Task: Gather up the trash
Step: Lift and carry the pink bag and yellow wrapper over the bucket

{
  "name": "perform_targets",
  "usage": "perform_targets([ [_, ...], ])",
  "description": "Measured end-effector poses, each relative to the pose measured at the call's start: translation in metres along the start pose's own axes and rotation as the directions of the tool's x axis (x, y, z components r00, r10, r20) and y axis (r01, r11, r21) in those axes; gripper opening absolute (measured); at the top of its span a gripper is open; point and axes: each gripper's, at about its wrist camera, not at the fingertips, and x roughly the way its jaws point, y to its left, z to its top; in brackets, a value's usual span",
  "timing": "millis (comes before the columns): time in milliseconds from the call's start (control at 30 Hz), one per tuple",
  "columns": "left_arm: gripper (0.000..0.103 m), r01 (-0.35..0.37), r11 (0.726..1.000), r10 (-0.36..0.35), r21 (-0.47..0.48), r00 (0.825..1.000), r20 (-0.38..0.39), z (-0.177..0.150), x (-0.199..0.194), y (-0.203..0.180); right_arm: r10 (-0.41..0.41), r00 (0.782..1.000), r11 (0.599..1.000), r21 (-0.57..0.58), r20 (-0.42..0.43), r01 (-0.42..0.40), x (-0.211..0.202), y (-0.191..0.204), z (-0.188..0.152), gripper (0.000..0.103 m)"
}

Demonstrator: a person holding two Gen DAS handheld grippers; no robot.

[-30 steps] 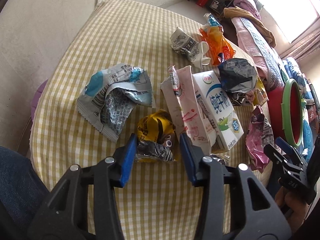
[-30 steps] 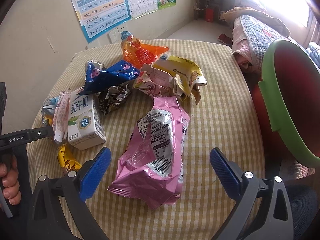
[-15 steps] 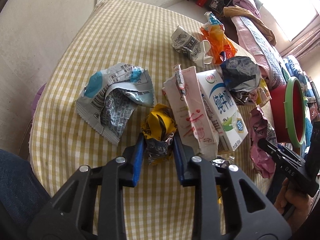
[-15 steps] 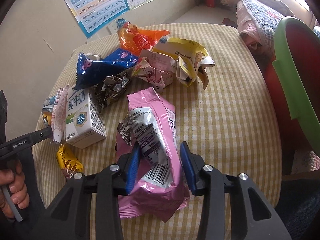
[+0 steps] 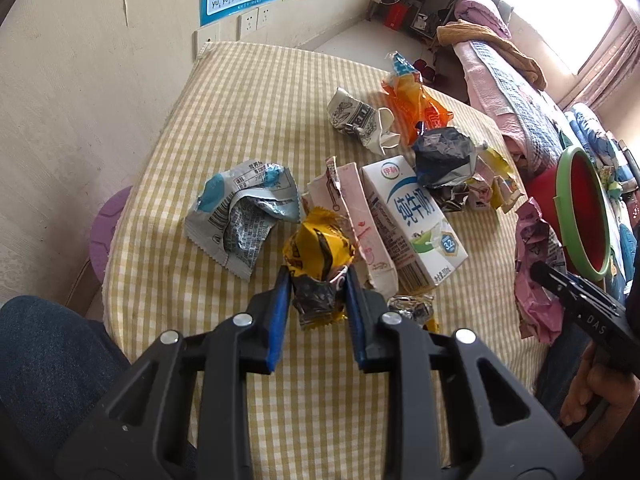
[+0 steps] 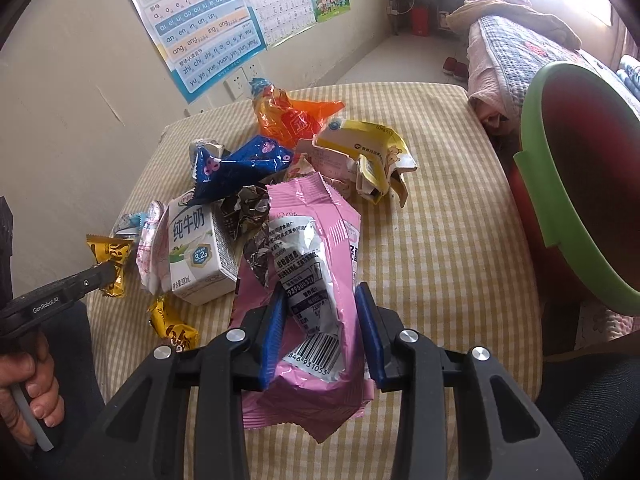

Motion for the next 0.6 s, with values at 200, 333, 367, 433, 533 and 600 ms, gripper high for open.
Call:
perform_targets([
  [200, 0.026, 0.026, 1.0, -0.027, 0.009, 0.999, 0.032, 0.003, -0.017, -0.01, 0.01, 0.999, 1.0, 0.001, 0.035, -0.01, -0.014, 0.003, 0.004, 0.034],
  [333, 0.026, 0.04, 0.999, -0.041, 0.032, 0.998, 0.053, 0.009, -0.028, -0.021, 0.015, 0.998, 1.0, 0.004, 0.061, -0.016, -0.022, 0.003, 0.01, 0.034],
  [367, 0.026, 0.044, 0.998, -0.046, 0.039, 0.997, 0.057, 0.011, -0.03, -0.024, 0.015, 0.998, 1.0, 0.005, 0.068, -0.016, -0.025, 0.003, 0.011, 0.034],
  [433, 0.026, 0.057, 0.997, -0.06, 0.054, 0.996, 0.063, 0.014, -0.033, -0.033, 0.008, 0.996, 1.0, 0.0, 0.084, -0.008, -0.029, 0.003, 0.015, 0.034],
  [533, 0.026, 0.074, 0.994, -0.08, 0.084, 0.994, 0.071, 0.02, -0.035, -0.048, 0.003, 0.995, 1.0, 0.011, 0.1, -0.004, -0.036, -0.002, 0.018, 0.034],
  [600, 0.026, 0.087, 0.99, -0.095, 0.107, 0.993, 0.075, 0.024, -0.036, -0.061, -0.006, 0.993, 1.0, 0.019, 0.115, 0.004, -0.041, -0.008, 0.02, 0.034],
])
